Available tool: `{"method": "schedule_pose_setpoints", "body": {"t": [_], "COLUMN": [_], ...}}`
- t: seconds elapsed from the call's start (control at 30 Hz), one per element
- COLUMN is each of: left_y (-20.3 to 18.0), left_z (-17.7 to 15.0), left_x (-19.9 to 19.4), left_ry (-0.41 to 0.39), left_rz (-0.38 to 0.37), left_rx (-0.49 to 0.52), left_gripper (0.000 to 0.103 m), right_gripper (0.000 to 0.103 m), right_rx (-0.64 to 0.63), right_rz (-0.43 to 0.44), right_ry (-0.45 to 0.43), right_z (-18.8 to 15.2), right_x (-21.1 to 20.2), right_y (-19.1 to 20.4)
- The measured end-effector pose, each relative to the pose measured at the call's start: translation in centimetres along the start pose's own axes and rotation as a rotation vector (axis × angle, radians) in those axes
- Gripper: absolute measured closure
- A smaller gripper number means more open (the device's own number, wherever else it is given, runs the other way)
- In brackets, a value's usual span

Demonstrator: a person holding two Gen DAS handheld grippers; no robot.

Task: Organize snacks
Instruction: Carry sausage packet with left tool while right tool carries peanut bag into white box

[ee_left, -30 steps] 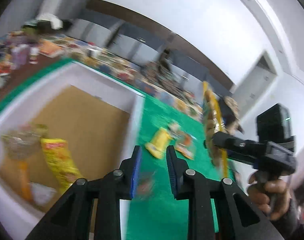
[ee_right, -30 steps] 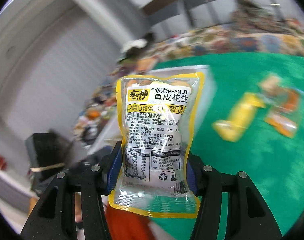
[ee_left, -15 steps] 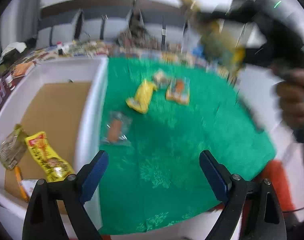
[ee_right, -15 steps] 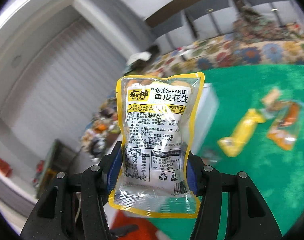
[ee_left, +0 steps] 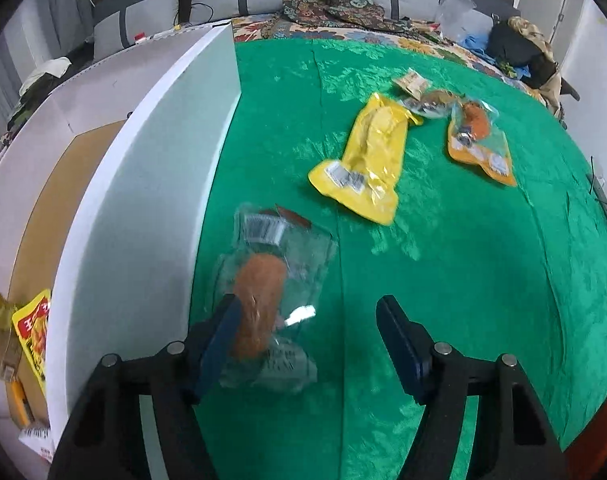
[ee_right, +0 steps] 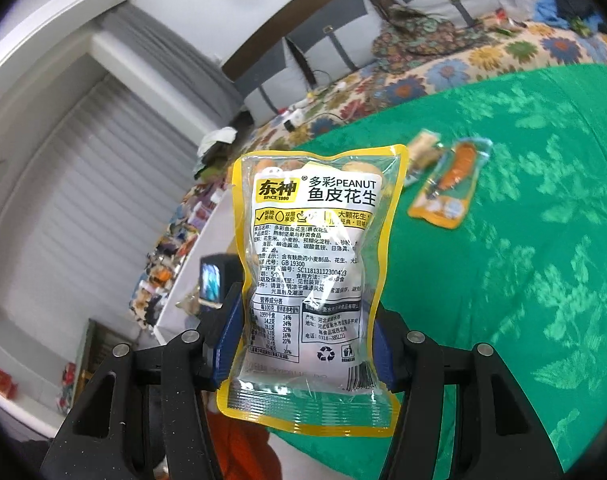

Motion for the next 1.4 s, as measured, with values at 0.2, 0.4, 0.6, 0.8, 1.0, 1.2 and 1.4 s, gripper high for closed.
{"method": "schedule_pose_setpoints", "body": {"t": [0.2, 0.4, 0.6, 0.8, 1.0, 1.2, 1.4], "left_y": [2.6, 2.6, 3.0, 5.2, 12.2, 19.0, 20.5], "left_z": [0.1, -1.0, -3.3, -5.5, -7.1, -10.8, -13.6], "left_x": [1.7, 0.0, -3.6, -13.3, -21.6, -22.6, -23.2], "left_ry": [0.078, 0.022, -0.070, -0.271, -0.411, -0.339, -0.349], "left_rz": [-0.030, -0.060, -0.249, -0.460, -0.213, 0.160, 0.275], "left_rx": [-0.062, -0.052, -0.192, -0.352, -0.373, -0.433, -0.472], "left_gripper": [0.038, 0.060, 0.061, 0.060, 0.059, 0.036, 0.013], "right_gripper": [0.044, 0.044, 0.044, 0.044, 0.044, 0.031, 0.019], "right_rx": [0.017, 0.004, 0.013, -0.029, -0.149, -0.288, -0.360], "right_rz": [0.020, 0.016, 0.025, 0.038, 0.150, 0.224, 0.122], "right_ry": [0.003, 0.003, 0.021, 0.041, 0.082, 0.158, 0.207], "right_z": [-0.6, -0.8, -1.1, -0.2, 1.4, 0.1, -2.7], "right_x": [-0.3, 0.4, 1.0, 2.4, 7.1, 15.4, 20.9], "right_y": [-0.6, -0.6, -0.5, 2.2, 11.3, 23.0, 26.6]}}
Point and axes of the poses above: each gripper's, at about its wrist camera, not at the fingertips, and x roughly the way its jaws point, y to its left, z to its top, the point moved 2 cm from there along x, roughly the way its jaws point, and after that the axes turned 7 degrees about -z, right-handed, at the moved point
